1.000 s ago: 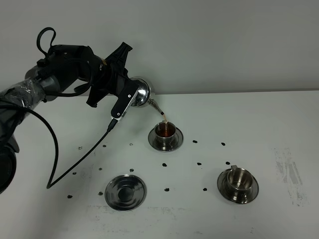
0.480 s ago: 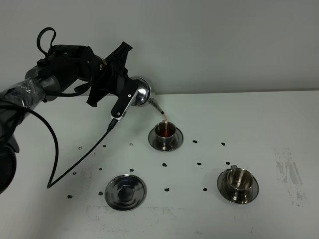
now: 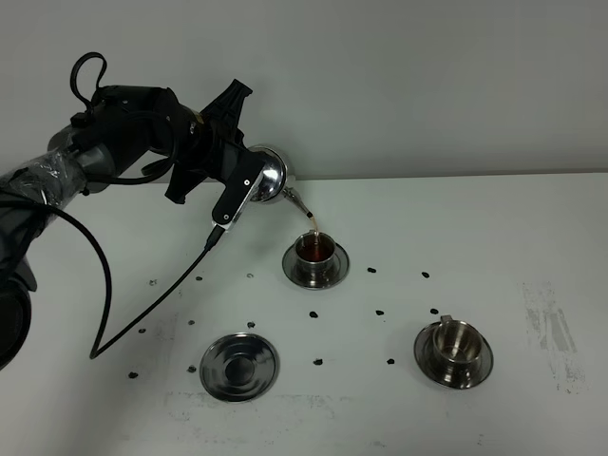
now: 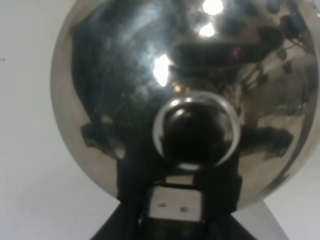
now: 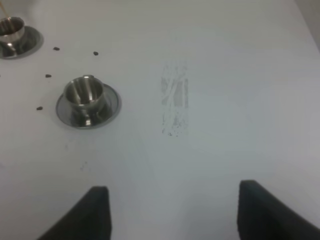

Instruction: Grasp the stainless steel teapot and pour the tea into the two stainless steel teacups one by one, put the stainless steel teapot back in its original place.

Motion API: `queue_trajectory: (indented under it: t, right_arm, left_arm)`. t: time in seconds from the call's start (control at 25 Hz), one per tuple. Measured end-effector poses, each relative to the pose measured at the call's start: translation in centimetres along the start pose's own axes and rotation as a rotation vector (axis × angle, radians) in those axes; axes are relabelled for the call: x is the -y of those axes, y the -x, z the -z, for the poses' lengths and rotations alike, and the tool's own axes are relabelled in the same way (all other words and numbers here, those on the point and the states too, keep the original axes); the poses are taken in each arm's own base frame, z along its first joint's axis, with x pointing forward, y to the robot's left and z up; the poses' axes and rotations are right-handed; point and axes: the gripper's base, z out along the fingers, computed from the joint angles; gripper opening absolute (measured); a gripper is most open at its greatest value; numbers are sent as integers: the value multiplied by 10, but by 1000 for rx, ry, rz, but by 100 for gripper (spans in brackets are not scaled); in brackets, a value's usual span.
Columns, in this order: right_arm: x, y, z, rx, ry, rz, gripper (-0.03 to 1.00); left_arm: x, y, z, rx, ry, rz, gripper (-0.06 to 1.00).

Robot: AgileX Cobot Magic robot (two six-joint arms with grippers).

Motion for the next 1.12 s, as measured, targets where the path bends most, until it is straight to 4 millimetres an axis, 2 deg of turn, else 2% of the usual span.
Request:
queue_trajectory:
  t: [1.12]
  right_arm:
    - [0,0,0,0,0,0,56]
  left_arm:
    - [-1,0,0,-4,7,-1,26]
